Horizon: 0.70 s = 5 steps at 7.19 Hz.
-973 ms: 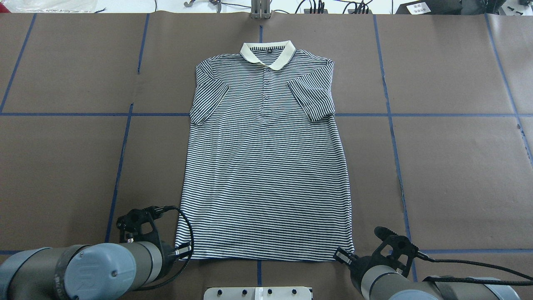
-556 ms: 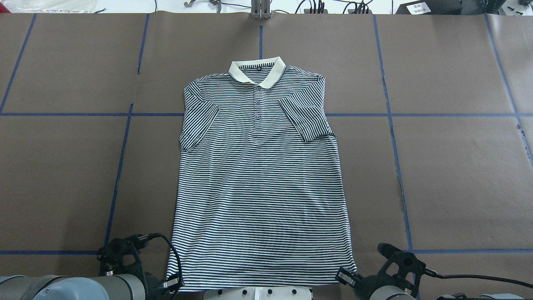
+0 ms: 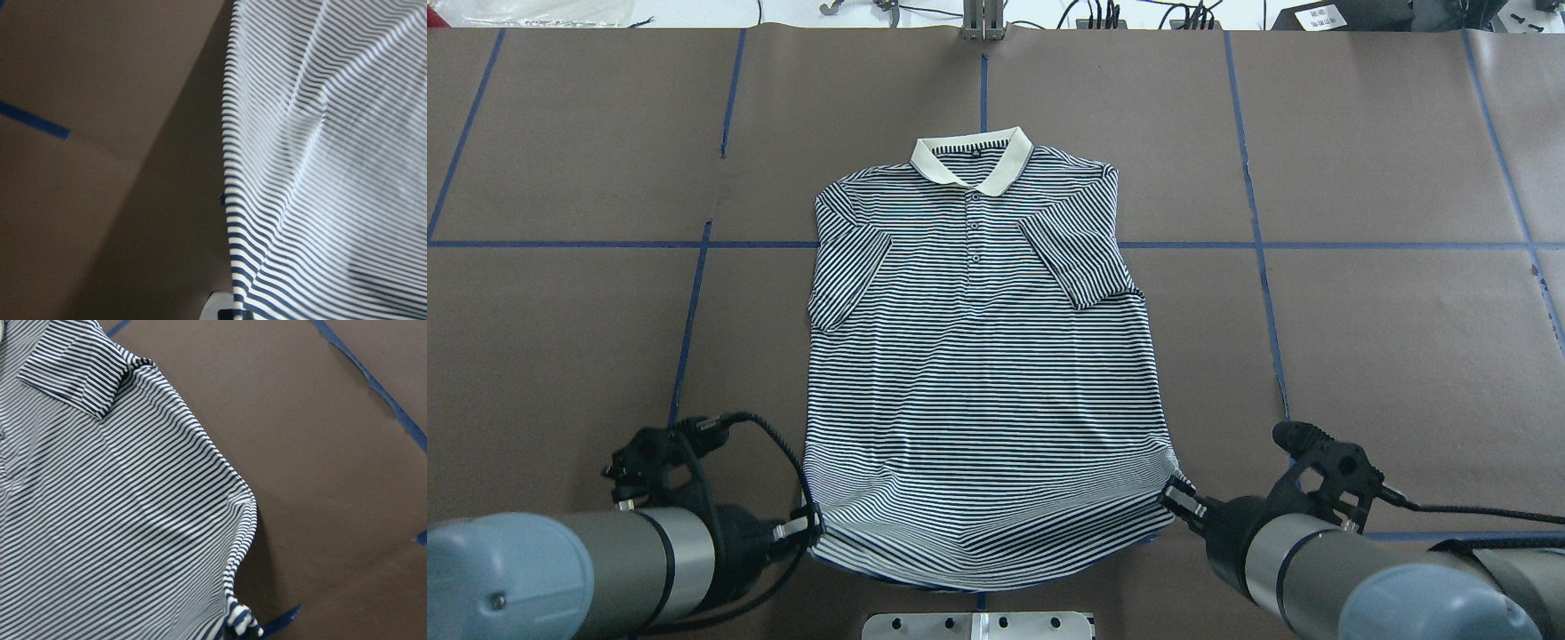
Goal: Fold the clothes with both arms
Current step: 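Lift the hem with both grippers and fold it toward the collar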
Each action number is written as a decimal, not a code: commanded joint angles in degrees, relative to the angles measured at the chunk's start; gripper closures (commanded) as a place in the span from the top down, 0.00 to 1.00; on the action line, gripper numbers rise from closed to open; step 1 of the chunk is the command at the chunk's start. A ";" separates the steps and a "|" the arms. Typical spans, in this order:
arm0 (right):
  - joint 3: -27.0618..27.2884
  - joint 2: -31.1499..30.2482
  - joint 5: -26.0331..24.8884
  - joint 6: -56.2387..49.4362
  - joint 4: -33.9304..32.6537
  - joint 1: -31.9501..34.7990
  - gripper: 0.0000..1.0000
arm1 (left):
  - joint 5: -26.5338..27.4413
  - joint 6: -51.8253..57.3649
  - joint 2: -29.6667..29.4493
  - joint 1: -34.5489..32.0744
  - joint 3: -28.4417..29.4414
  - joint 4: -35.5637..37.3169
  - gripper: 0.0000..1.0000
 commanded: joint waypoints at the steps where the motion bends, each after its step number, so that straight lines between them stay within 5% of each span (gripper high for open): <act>1: -10.47 11.53 7.34 -12.11 -0.42 13.95 0.00 | -2.08 10.55 -6.27 -12.52 8.51 -0.17 0.00; 3: -25.33 19.91 12.02 -22.32 0.19 25.05 0.00 | -2.45 12.68 -14.18 -20.10 22.82 -3.58 0.00; 5: -40.78 28.77 14.05 -26.84 1.76 30.87 0.00 | -2.36 16.90 -16.30 -26.26 36.45 -17.42 0.00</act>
